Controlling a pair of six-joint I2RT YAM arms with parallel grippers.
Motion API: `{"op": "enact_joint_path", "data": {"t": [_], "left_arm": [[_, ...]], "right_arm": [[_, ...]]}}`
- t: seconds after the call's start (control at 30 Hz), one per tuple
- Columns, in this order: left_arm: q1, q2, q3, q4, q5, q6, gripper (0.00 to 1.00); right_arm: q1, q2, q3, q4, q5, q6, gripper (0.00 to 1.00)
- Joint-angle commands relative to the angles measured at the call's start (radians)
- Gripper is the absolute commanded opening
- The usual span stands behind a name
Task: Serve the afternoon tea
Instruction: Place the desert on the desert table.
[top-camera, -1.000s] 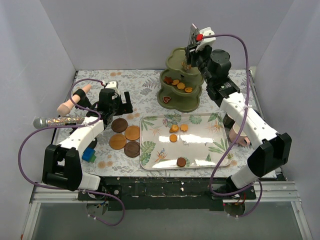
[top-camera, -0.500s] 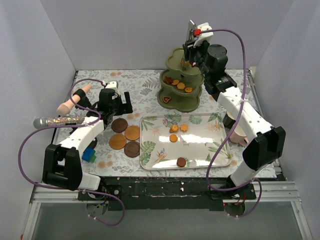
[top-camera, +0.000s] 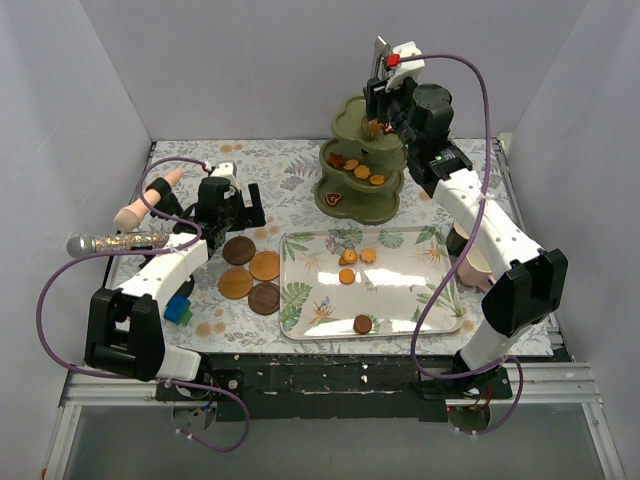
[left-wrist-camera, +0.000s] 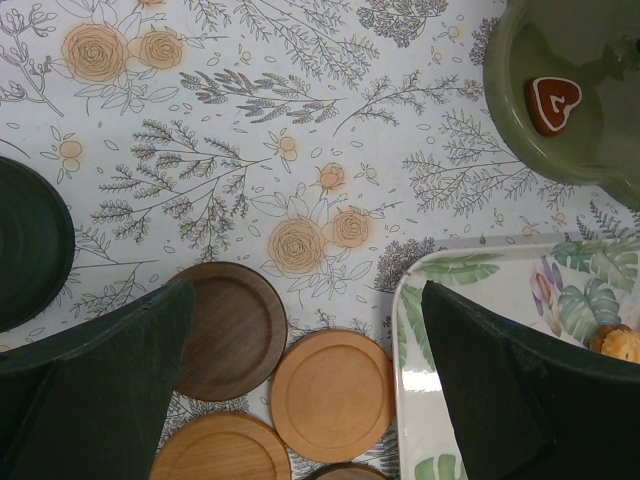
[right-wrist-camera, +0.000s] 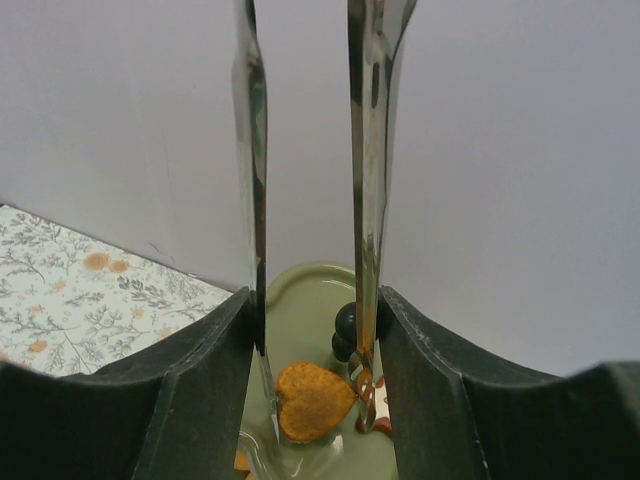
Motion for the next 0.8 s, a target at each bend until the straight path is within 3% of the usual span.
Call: {"op": "enact_joint_path", "data": {"t": [0.0,0.23,0.37,0.77], "left_arm": [[0.000,-0.008,0.027,-0.003,-0.019,0.013,0.98],[0.000,-0.013,0.027,-0.003,-0.016,0.013,0.98],[0.000,-0.014,0.025,-0.003,-0.018,0.013,0.98],[0.002,-0.034,0.020,-0.002,-0.015,0.012,0.98]], "right_arm": [[-0.003,-0.001,0.058,0.035,-0.003,0.005,0.58],[-0.005,0.002,0.069,0.030,0.000,0.004,0.60],[-0.005,-0.023,0.058,0.047,-0.007,0.008,0.52],[-0.002,-0.146,0.001,0.042,-0.029,0.013,0.49]]}}
